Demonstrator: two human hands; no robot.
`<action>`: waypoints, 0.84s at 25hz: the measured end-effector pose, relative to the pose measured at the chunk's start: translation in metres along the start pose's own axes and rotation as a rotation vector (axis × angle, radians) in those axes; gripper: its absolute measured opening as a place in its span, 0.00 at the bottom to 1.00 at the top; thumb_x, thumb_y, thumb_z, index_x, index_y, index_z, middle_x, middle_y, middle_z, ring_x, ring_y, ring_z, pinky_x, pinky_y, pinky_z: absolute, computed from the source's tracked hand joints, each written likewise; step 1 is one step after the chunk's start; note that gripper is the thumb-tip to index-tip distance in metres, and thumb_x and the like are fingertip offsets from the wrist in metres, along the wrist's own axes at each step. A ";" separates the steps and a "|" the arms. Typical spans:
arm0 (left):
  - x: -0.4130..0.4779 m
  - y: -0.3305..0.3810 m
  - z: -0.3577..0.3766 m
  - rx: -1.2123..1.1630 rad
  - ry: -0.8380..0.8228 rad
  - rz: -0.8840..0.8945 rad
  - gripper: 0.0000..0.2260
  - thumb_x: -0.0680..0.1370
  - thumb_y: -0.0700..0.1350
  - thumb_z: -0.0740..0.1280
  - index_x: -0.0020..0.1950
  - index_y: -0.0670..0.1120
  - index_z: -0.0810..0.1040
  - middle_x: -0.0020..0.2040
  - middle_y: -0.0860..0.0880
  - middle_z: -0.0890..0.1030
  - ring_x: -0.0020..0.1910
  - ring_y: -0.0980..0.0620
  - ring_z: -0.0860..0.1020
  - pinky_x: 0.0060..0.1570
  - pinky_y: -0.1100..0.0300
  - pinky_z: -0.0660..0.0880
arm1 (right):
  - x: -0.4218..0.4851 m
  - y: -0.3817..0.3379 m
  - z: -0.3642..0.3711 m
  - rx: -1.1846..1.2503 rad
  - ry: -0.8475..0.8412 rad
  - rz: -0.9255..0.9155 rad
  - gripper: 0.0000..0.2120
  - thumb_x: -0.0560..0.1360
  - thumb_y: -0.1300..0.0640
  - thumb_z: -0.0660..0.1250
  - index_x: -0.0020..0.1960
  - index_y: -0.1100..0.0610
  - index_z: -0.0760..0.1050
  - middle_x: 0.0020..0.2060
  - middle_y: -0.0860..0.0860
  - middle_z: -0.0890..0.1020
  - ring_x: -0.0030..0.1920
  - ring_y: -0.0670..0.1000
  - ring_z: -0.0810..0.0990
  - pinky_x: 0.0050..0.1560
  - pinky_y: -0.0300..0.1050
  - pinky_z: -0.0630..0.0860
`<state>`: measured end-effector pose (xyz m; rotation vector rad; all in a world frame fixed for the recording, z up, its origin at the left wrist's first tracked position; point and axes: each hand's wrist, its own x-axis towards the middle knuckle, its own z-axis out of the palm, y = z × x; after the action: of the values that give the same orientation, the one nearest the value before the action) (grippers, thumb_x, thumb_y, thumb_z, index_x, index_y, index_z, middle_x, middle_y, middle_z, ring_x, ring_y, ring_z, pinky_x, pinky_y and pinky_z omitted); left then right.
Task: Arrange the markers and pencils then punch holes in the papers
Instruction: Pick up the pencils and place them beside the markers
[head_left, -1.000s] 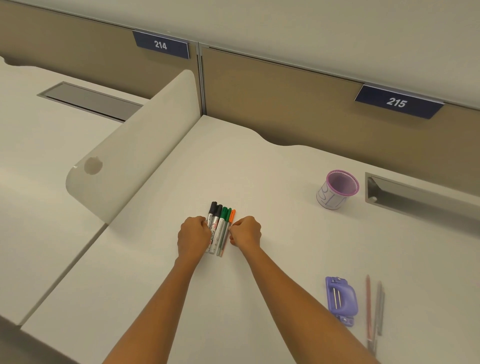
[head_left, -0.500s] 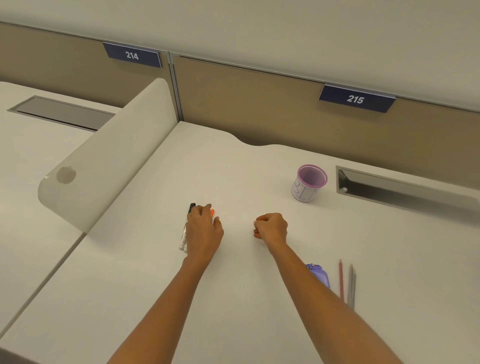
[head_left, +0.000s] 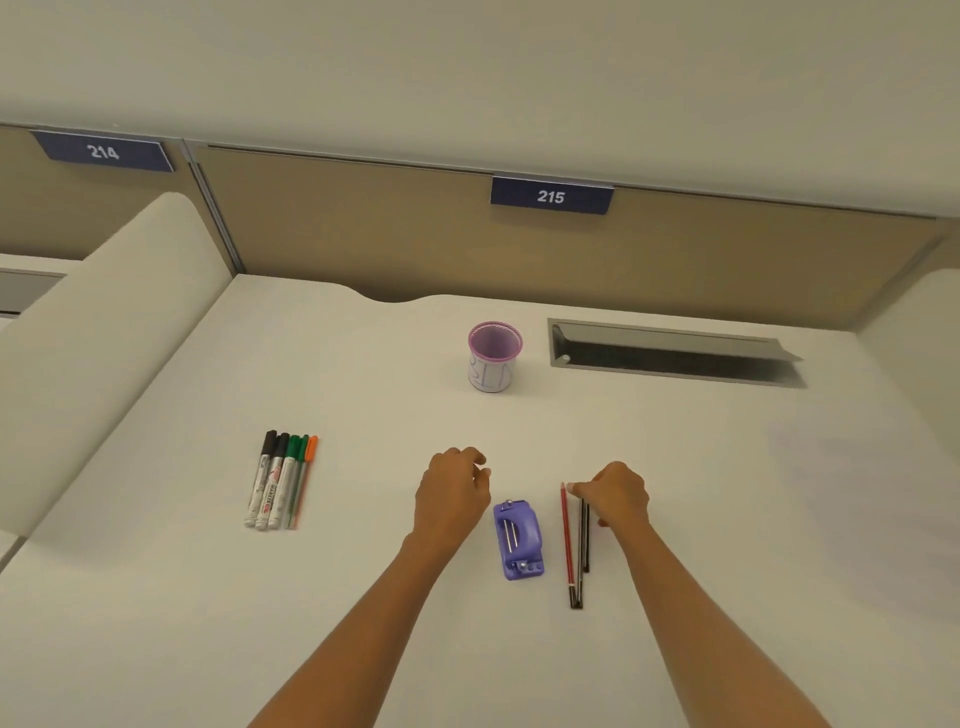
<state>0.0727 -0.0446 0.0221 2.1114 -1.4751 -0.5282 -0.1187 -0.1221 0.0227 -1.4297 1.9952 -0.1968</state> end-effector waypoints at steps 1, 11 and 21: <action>-0.002 0.009 0.007 -0.002 -0.025 0.013 0.12 0.79 0.47 0.60 0.60 0.47 0.77 0.53 0.48 0.81 0.54 0.49 0.76 0.50 0.55 0.75 | -0.005 0.009 -0.001 -0.019 -0.029 0.022 0.19 0.67 0.47 0.76 0.37 0.59 0.70 0.34 0.53 0.78 0.37 0.57 0.83 0.36 0.44 0.76; -0.026 0.056 0.037 0.001 -0.067 0.041 0.15 0.80 0.53 0.59 0.57 0.46 0.79 0.53 0.48 0.82 0.51 0.49 0.79 0.49 0.56 0.77 | -0.031 0.033 0.017 -0.139 -0.107 -0.033 0.19 0.73 0.51 0.73 0.57 0.60 0.75 0.51 0.55 0.83 0.41 0.52 0.77 0.40 0.41 0.74; -0.042 0.055 0.041 -0.030 -0.060 -0.067 0.12 0.79 0.49 0.61 0.56 0.46 0.80 0.52 0.48 0.84 0.48 0.48 0.81 0.48 0.57 0.77 | -0.024 0.038 0.018 -0.235 -0.121 -0.114 0.10 0.72 0.55 0.71 0.49 0.57 0.74 0.49 0.55 0.82 0.49 0.55 0.82 0.43 0.44 0.77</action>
<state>-0.0063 -0.0283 0.0240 2.1450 -1.4235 -0.6400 -0.1338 -0.0818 0.0010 -1.6629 1.8878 0.0763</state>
